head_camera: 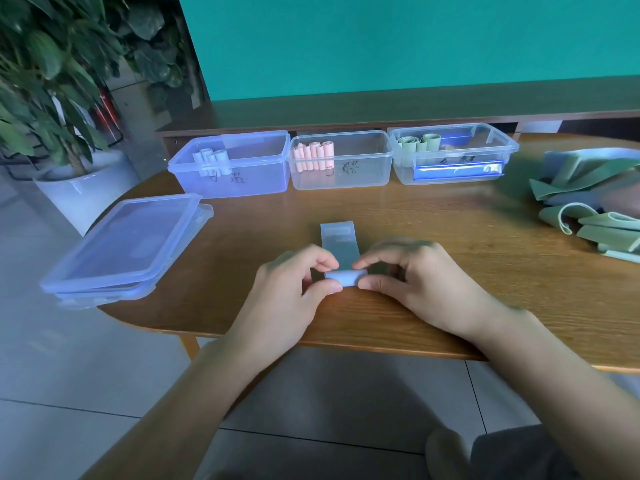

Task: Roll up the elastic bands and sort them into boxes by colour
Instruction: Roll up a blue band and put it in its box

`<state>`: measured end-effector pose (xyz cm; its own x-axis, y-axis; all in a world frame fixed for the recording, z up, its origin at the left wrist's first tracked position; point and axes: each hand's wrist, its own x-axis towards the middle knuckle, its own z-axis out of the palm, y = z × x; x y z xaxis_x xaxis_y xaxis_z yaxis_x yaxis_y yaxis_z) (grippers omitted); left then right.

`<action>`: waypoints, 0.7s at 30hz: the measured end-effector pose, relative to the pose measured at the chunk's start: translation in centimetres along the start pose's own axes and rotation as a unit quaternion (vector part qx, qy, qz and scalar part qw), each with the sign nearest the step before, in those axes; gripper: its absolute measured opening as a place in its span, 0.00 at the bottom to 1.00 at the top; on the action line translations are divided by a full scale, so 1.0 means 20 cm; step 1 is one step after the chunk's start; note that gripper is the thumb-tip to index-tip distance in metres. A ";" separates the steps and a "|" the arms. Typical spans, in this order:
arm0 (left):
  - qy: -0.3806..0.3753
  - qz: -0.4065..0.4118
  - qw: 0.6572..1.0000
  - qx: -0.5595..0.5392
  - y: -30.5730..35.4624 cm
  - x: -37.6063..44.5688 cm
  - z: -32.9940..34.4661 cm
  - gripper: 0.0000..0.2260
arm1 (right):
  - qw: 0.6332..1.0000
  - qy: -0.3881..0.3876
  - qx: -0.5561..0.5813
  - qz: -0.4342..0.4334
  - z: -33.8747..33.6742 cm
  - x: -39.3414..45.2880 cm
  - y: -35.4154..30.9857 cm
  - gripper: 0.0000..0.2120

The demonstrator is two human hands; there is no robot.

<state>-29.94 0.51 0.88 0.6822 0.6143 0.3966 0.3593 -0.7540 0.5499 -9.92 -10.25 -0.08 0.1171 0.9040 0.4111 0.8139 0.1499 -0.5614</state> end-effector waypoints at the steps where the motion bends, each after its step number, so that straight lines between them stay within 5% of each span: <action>1: -0.002 0.004 1.000 -0.004 0.00 -0.02 0.00 0.05 | 1.000 -0.003 0.013 0.001 -0.01 -0.02 -0.01 0.08; 21: 0.009 0.043 0.998 0.034 -0.06 0.00 0.01 0.11 | 0.998 0.007 -0.056 -0.033 0.03 -0.01 0.00 0.12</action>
<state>-30.20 1.29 0.03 0.7005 0.5502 0.4546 0.3424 -0.8179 0.4624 -10.35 -10.15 -0.52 0.0691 0.8878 0.4551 0.8784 0.1621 -0.4496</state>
